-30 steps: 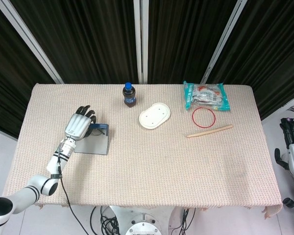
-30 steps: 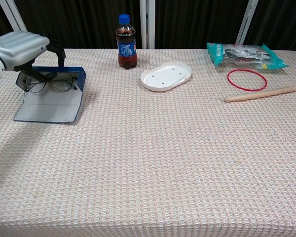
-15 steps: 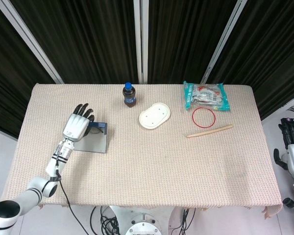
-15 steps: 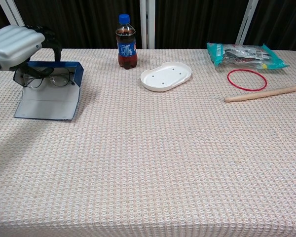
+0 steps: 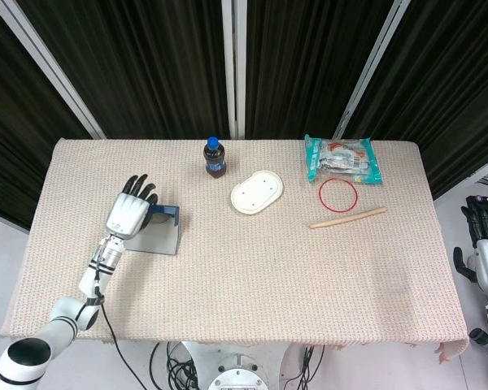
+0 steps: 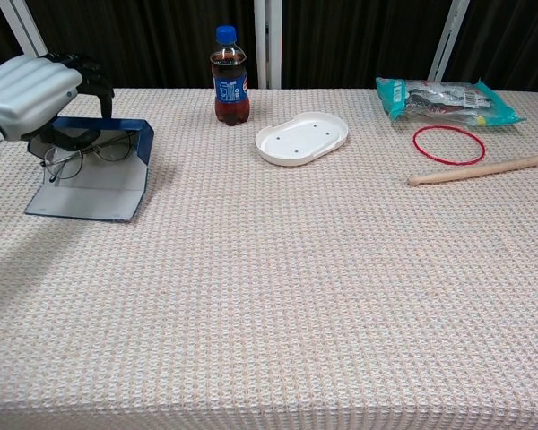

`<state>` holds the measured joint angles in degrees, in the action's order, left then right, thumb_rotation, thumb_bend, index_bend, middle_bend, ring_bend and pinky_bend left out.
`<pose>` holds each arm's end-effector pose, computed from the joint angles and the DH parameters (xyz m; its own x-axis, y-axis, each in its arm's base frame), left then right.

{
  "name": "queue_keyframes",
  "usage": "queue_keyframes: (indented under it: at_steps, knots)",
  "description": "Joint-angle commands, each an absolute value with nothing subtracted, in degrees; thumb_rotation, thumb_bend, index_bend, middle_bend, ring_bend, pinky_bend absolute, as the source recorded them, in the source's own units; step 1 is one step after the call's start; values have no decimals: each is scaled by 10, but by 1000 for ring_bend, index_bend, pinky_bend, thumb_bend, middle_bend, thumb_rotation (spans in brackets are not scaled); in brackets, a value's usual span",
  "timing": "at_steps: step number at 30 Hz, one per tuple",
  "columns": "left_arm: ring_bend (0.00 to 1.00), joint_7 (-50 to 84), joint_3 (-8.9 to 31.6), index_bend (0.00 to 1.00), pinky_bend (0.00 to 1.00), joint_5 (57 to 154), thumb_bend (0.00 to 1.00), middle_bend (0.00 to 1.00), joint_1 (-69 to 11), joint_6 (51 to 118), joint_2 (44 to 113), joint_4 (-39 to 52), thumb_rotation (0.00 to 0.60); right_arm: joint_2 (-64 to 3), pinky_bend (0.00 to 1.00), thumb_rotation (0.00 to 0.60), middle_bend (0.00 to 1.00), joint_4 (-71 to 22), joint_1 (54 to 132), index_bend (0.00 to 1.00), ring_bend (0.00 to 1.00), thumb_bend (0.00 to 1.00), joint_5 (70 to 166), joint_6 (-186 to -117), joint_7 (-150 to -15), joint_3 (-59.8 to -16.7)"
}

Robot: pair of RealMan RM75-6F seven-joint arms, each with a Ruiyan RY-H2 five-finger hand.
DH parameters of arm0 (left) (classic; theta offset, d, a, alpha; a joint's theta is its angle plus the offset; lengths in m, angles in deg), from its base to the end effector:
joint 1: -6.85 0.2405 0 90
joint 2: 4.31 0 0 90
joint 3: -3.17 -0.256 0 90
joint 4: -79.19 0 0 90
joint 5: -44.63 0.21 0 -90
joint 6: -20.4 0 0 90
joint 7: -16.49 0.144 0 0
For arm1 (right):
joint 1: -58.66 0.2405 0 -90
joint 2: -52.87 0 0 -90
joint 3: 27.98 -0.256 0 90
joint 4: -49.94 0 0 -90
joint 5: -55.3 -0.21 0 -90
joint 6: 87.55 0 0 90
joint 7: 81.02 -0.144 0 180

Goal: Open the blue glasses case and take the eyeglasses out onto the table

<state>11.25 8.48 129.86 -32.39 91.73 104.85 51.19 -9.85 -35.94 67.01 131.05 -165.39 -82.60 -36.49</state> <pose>-0.2398 0.3838 -0.0113 0.5867 -0.1459 0.7966 0.7235 -0.3474 -0.5965 -0.3432 -0.2222 0.1910 0.4530 0.0159 0.8914 -0.8851 0.1281 0.4475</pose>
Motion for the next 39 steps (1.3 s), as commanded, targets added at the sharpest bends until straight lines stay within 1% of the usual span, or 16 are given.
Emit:
queue_keyframes:
  at_steps: [1,6,10,12,14,18,21,25,28,36,39]
  knots:
    - [80,106,83,536,152,1296,415,258,-324,903,1049,512,600,-99,0,600,0,-358,670,0,0,472,1310,-1653,-827,-364]
    - [80,110,84,536,153,1297,417,259,-324,902,1047,509,600,-100,0,600,0,-356,670,0,0,472,1310,-1652,-829,-364]
    - [80,113,83,536,149,1307,416,259,-328,923,1048,514,600,-100,0,600,0,-356,670,0,0,472,1310,-1652,-829,-365]
    - [80,106,87,537,147,1295,417,259,-328,895,1049,519,600,-99,0,600,0,-357,670,0,0,472,1310,-1651,-828,-364]
    - [80,100,87,537,146,1292,416,259,-327,885,1049,524,600,-99,0,600,0,-357,670,0,0,472,1312,-1653,-829,-364]
    - [80,98,81,537,144,1298,417,259,-321,893,1051,530,600,-99,0,600,0,-354,669,0,0,472,1307,-1649,-829,-364]
    - [80,101,80,536,141,1305,417,259,-324,913,1052,530,600,-100,0,600,0,-354,671,0,0,472,1307,-1647,-829,-364]
    - [80,105,80,537,139,1304,416,259,-328,900,1048,523,600,-100,0,600,0,-358,672,0,0,472,1311,-1649,-826,-364]
    - [80,114,73,537,136,1315,417,259,-326,917,1048,518,600,-100,0,600,0,-357,672,0,0,472,1309,-1649,-825,-364]
    - [80,109,79,534,136,1300,416,259,-325,884,1044,513,600,-98,0,600,0,-358,670,0,0,473,1309,-1650,-825,-364]
    - [80,105,81,501,136,1296,416,258,-324,877,1044,510,600,-98,0,600,0,-357,671,0,0,473,1308,-1648,-827,-364]
